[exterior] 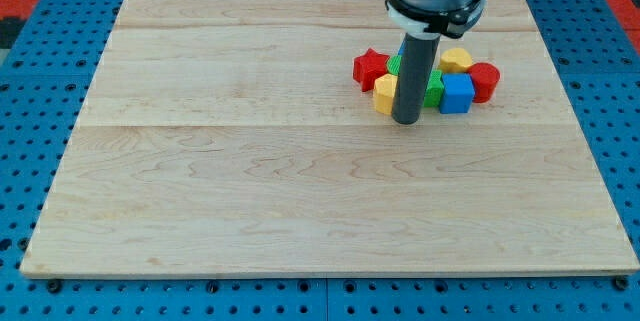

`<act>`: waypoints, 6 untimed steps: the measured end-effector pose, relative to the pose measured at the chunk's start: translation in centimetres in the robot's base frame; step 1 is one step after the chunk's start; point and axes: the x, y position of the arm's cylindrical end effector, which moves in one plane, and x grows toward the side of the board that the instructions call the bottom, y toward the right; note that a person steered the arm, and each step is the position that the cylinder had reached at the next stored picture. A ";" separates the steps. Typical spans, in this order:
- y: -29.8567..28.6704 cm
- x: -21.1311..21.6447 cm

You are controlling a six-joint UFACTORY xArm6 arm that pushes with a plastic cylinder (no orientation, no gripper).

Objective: Nudge the red circle to the bottom right of the triangle

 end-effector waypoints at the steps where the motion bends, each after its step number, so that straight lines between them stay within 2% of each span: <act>1: -0.3 0.4; 2: 1.3 0.6; 3: 9.7 0.7; 4: 12.0 -3.9; 5: 9.6 -4.2; 6: 9.8 -4.1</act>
